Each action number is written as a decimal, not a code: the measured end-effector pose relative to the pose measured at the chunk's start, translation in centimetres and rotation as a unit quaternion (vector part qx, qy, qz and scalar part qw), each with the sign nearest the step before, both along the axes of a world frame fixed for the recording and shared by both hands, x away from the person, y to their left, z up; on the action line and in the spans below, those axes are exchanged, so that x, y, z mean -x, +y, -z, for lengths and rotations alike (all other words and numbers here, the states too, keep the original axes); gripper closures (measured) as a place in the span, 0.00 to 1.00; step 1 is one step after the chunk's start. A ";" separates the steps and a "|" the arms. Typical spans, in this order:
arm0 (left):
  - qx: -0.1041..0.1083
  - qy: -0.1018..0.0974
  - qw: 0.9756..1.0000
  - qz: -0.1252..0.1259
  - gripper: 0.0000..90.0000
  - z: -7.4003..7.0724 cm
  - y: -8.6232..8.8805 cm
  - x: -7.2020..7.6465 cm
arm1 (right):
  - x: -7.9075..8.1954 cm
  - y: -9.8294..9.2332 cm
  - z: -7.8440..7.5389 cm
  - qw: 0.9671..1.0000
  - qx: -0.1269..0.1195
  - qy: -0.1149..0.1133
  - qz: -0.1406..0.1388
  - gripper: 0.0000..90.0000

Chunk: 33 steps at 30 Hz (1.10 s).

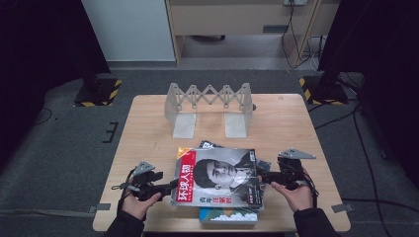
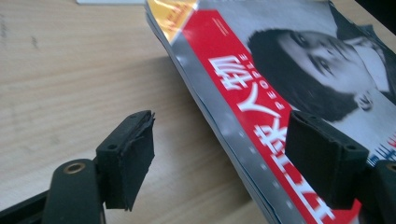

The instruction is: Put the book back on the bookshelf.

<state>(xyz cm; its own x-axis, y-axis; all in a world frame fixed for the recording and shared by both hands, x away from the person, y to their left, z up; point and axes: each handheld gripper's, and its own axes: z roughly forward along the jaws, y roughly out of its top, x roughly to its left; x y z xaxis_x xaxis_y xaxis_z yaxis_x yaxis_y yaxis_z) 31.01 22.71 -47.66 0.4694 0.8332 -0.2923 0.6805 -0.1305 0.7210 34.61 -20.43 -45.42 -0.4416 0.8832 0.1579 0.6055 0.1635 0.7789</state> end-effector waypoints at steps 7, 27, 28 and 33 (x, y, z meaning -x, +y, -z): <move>-0.006 0.014 1.000 0.018 0.27 0.5 -0.8 0.5 | 0.2 1.4 1.0 1.000 0.005 0.008 -0.021 0.09; 0.043 0.076 0.995 0.057 0.24 1.9 -1.9 1.0 | 0.3 3.5 3.1 0.997 -0.010 0.045 -0.068 0.11; 0.049 0.081 0.994 0.058 0.24 2.0 -1.9 0.9 | 0.2 3.5 3.3 0.997 -0.007 0.041 -0.069 0.11; 0.082 0.112 0.988 0.067 0.24 2.5 -2.0 0.7 | 0.2 3.6 3.4 0.997 0.000 0.037 -0.073 0.11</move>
<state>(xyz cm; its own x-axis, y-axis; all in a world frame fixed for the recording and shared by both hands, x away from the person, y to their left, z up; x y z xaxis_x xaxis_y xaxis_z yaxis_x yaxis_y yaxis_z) 30.26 20.73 -50.16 0.4814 0.7000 -0.5275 0.8095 -0.1243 0.5738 34.42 -16.78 -48.87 -0.5531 0.8097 0.1958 0.6312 0.2539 0.7329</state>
